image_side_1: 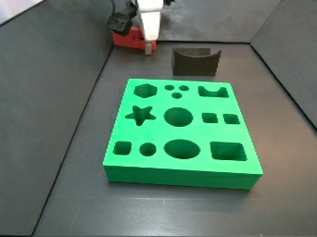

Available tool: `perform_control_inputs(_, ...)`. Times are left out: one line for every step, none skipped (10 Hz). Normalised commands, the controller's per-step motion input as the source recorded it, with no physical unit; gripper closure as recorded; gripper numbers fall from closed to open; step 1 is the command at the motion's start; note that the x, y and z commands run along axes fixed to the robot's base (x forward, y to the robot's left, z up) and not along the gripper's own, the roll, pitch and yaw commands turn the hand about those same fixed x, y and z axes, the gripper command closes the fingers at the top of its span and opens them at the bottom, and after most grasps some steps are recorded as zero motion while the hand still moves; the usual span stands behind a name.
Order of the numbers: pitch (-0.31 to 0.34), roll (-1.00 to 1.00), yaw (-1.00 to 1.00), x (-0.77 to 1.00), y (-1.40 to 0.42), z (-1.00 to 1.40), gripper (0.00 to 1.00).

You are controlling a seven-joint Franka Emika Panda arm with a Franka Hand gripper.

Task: Pick up the double-square object. Move up. Place the double-square object on the fixture. Regrasp the double-square object. Move to above the board. Insert the double-square object.
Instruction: Pick up the double-square object.

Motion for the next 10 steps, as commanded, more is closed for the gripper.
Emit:
perform_control_inputs(0.080, 0.00, -1.00, 0.00, 0.00, -0.82, 0.00)
perform_control_inputs(0.106, -0.03, -1.00, 0.00, 0.03, -0.81, 0.00)
perform_control_inputs(0.107, -0.03, -1.00, 0.00, 0.03, -0.81, 0.00)
perform_control_inputs(0.000, -0.18, -0.43, 0.41, 0.19, -0.27, 0.00)
perform_control_inputs(0.009, 0.01, 0.00, 0.00, 0.00, 0.00, 0.00)
perform_control_inputs(0.000, 0.00, 0.00, 0.00, 0.00, 0.00, 0.00)
perform_control_inputs(0.000, 0.00, 0.00, 0.00, 0.00, 0.00, 1.00)
perform_control_inputs(0.000, 0.00, 0.00, 0.00, 0.00, 0.00, 1.00)
perform_control_inputs(0.000, 0.00, 0.00, 0.00, 0.00, 0.00, 1.00)
perform_control_inputs(0.000, 0.00, 0.00, 0.00, 0.00, 0.00, 1.00)
